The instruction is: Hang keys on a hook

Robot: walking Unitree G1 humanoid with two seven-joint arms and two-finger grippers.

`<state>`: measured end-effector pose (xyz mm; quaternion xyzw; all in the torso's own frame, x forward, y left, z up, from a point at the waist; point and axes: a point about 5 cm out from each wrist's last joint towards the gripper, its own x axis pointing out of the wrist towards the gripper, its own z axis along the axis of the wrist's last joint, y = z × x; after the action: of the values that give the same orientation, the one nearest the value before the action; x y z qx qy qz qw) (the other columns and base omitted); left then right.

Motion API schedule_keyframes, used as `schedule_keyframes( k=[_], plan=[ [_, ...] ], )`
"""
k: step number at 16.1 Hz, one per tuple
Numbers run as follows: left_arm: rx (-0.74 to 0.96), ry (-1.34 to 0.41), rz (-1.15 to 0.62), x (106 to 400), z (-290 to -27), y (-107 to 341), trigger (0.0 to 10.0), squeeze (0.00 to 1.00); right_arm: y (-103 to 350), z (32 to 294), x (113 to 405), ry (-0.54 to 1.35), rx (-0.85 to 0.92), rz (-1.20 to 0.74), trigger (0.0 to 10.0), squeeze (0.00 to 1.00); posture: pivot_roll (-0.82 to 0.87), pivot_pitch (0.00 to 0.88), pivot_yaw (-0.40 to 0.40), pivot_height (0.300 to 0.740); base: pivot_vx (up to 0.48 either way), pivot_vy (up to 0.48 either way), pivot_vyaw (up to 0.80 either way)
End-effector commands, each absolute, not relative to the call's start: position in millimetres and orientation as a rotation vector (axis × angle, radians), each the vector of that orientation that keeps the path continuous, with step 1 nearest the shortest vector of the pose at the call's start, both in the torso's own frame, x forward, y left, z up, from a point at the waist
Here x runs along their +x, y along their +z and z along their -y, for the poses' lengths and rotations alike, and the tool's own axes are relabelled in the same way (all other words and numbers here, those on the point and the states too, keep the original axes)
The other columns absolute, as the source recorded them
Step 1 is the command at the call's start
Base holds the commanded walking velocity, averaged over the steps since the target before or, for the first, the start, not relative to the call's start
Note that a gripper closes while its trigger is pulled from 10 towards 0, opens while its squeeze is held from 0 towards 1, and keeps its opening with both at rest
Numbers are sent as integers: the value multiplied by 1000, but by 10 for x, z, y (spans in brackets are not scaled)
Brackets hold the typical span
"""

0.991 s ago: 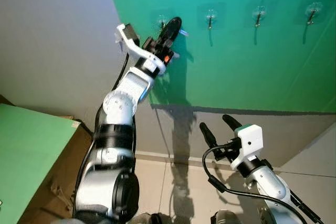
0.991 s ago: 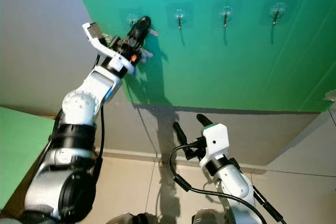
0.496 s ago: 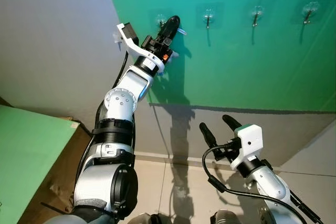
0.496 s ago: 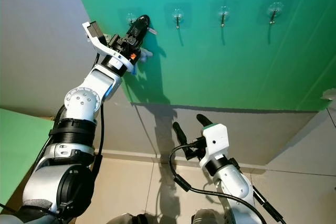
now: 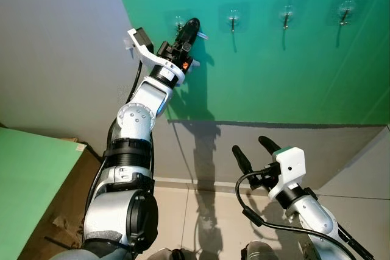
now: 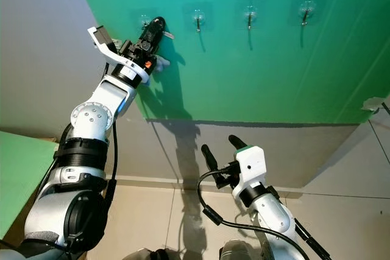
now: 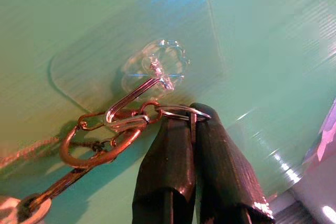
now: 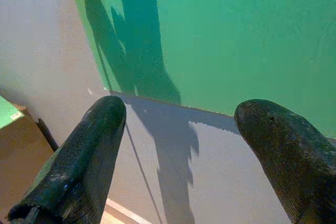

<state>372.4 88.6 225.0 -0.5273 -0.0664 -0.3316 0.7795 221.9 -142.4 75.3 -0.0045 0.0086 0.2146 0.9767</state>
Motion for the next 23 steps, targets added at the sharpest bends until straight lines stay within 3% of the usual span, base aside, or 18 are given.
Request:
schedule_keyframes(
  k=[1,11,23],
  plan=[
    [-1108,-683,185,3718,-995,2289,0,0,795,1385,2217,447,-3,-5,10000,0,-287,88,155,740,0,0,0],
    [-1053,-726,218,3547,-945,2420,0,0,782,1390,2193,451,-1,-15,10000,0,-286,90,154,740,0,0,0],
    [-1122,-663,82,3614,-875,1991,0,0,776,1368,2202,470,-4,-22,10000,0,-292,79,148,740,0,0,0]
  ],
)
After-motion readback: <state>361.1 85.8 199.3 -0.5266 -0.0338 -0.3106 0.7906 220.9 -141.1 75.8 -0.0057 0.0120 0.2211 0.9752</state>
